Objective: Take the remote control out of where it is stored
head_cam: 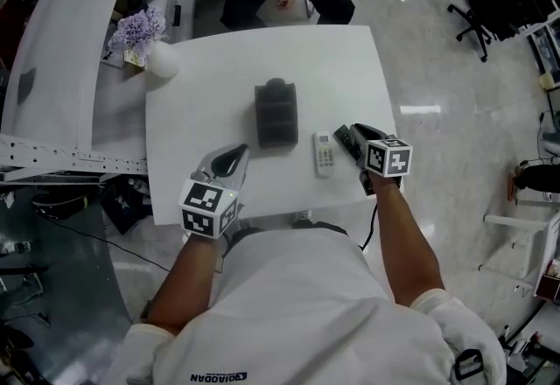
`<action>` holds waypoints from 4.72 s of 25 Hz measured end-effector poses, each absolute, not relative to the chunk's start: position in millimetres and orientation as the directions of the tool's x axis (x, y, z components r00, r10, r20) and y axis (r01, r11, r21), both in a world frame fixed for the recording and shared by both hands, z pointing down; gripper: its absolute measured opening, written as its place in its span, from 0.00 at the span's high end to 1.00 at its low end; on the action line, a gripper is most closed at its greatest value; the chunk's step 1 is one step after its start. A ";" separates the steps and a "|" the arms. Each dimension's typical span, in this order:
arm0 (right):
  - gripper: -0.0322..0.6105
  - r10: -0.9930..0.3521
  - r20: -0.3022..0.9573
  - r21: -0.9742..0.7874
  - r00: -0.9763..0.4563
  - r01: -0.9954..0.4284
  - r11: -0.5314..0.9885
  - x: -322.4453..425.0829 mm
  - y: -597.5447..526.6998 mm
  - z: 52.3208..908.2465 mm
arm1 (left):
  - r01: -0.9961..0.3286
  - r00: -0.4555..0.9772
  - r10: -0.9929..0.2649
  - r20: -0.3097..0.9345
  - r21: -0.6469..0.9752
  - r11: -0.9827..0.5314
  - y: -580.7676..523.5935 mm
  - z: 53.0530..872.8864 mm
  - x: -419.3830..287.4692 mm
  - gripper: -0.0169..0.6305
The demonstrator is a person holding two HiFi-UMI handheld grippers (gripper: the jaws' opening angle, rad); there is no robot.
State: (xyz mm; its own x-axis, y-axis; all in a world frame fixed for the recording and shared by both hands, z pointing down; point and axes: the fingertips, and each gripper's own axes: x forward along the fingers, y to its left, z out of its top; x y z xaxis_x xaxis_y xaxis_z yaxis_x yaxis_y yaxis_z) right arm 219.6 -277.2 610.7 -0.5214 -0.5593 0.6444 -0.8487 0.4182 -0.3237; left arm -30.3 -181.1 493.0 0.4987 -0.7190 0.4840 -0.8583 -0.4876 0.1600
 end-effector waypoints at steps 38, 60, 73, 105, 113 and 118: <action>0.94 -0.588 0.415 -0.279 -0.695 -0.712 0.645 67.9 -200.8 492.5 | -0.818 0.563 -0.711 0.421 0.160 -0.553 -165.1 465.8 -65.0 0.97; 0.88 -0.646 0.440 -0.176 -0.624 -0.765 0.619 30.8 -264.7 510.3 | -0.848 0.512 -0.727 0.457 0.137 -0.511 -165.5 476.9 -93.1 0.97; 0.61 -0.675 0.546 -0.079 -0.497 -0.832 0.549 4.2 -326.2 546.7 | -0.875 0.474 -0.751 0.460 0.148 -0.462 -161.8 482.0 -126.5 0.97; 0.60 -0.778 0.440 -0.008 -0.448 -0.868 0.496 7.4 -340.1 499.1 | -0.868 0.488 -0.749 0.448 0.160 -0.470 -159.6 483.0 -139.1 0.97; 0.60 -0.810 0.349 -0.003 -0.470 -0.865 0.501 14.5 -317.1 447.1 | -0.856 0.508 -0.745 0.433 0.155 -0.494 -153.7 478.0 -134.3 0.97; 0.60 -0.810 0.329 -0.021 -0.485 -0.861 0.507 24.0 -300.7 429.2 | -0.848 0.519 -0.740 0.427 0.153 -0.507 -151.0 474.8 -130.0 0.97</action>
